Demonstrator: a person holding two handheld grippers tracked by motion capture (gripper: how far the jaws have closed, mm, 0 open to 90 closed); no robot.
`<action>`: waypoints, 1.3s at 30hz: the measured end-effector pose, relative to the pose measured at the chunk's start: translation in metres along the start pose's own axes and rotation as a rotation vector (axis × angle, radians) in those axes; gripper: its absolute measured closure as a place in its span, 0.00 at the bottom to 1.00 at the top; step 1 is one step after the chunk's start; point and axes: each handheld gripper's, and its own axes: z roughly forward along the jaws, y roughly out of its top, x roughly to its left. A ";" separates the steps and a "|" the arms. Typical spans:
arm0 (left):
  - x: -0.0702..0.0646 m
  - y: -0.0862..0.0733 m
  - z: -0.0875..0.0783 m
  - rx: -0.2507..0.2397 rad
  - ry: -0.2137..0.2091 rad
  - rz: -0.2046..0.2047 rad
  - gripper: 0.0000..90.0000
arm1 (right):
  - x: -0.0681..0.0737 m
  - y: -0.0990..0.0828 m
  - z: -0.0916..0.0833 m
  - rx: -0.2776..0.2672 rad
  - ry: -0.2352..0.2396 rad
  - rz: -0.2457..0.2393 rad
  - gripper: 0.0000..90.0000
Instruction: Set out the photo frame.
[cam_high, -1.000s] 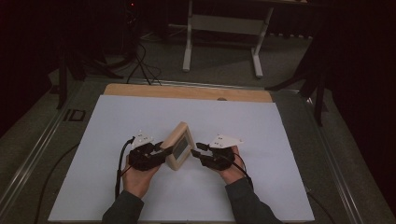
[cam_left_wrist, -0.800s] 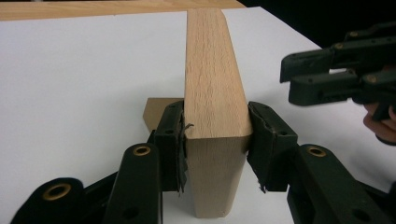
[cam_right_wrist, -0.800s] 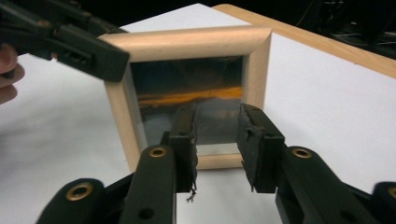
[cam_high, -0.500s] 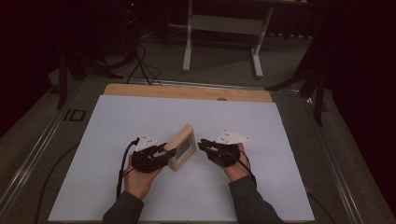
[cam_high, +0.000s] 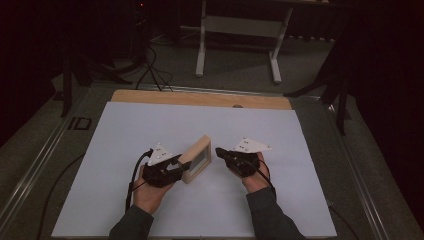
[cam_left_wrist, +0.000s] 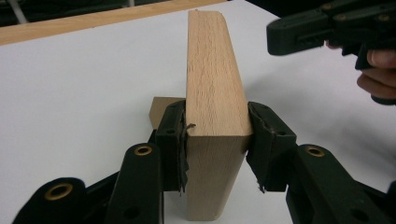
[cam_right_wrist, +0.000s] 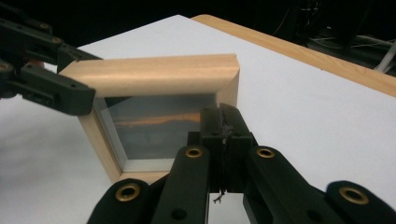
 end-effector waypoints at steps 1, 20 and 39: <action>0.000 0.000 0.000 0.001 -0.001 0.005 0.67 | 0.000 0.000 -0.001 -0.001 0.000 0.004 0.99; -0.007 -0.002 0.002 -0.005 -0.017 0.062 0.67 | 0.001 0.018 -0.003 -0.042 -0.010 -0.017 0.99; -0.007 -0.002 0.002 -0.003 -0.031 0.071 0.67 | -0.002 0.031 0.030 -0.011 0.000 -0.056 1.00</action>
